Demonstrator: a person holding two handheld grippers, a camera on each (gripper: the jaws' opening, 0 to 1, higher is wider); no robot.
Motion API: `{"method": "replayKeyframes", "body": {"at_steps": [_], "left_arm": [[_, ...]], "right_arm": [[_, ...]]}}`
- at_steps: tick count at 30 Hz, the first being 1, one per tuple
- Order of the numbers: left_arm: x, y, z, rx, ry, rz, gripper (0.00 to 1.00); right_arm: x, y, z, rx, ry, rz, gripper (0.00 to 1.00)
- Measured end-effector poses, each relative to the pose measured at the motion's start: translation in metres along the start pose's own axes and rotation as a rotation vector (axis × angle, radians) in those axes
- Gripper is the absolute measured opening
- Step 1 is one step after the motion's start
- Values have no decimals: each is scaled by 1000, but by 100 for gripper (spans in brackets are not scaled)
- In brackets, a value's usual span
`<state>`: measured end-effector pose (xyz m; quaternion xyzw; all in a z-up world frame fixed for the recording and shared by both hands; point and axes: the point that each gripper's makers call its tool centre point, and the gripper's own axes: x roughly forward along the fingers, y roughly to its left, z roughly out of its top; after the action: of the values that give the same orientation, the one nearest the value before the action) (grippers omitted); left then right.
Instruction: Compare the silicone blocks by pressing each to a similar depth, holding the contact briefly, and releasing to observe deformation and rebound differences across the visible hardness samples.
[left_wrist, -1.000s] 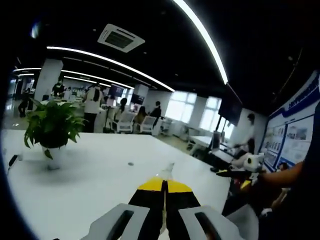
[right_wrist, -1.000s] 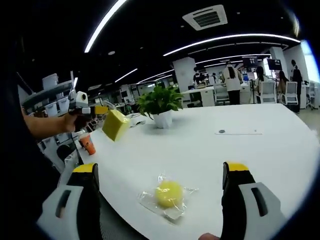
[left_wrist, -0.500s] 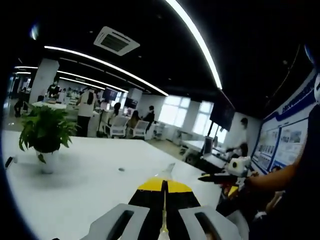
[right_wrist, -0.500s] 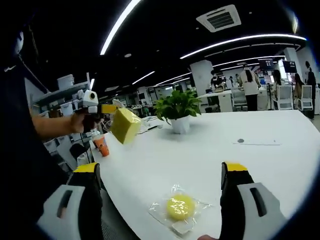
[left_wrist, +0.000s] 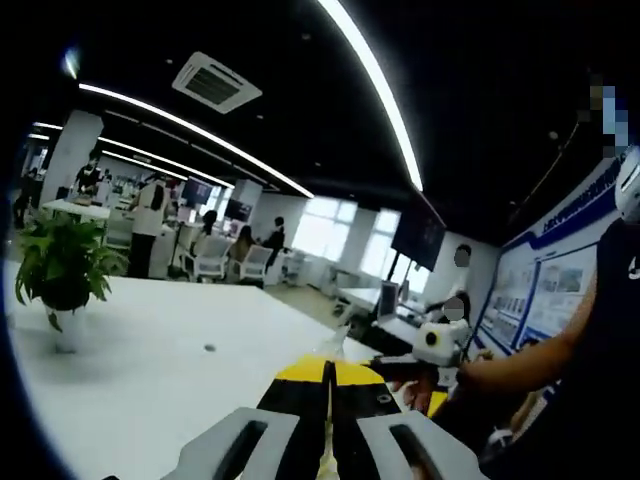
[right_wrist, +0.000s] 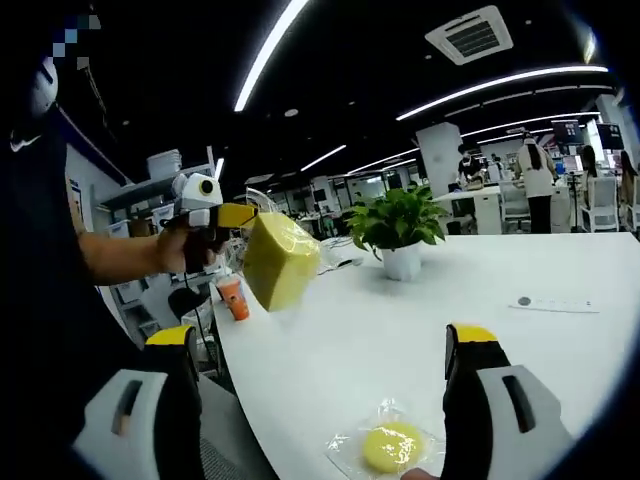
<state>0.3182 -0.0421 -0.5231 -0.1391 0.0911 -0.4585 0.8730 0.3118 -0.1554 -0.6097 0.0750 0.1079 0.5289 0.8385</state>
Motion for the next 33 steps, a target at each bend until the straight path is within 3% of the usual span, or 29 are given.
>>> {"method": "replayKeyframes", "body": {"at_steps": [16, 19, 21, 25, 31, 33], "left_arm": [[6, -26, 12, -28, -30, -102, 0], [6, -33, 14, -38, -33, -137, 0], [6, -36, 15, -37, -35, -146, 0], [7, -41, 17, -40, -36, -172, 0], [9, -44, 19, -55, -36, -196, 0], [9, -44, 20, -58, -42, -199, 0]], "right_arm": [[46, 32, 24, -22, -19, 145, 90], [51, 44, 34, -3, -65, 211, 81], [55, 48, 33, 16, -55, 239, 76], [63, 48, 28, 26, -33, 249, 72], [65, 57, 32, 44, -47, 286, 57], [65, 58, 34, 50, -54, 290, 57]]}}
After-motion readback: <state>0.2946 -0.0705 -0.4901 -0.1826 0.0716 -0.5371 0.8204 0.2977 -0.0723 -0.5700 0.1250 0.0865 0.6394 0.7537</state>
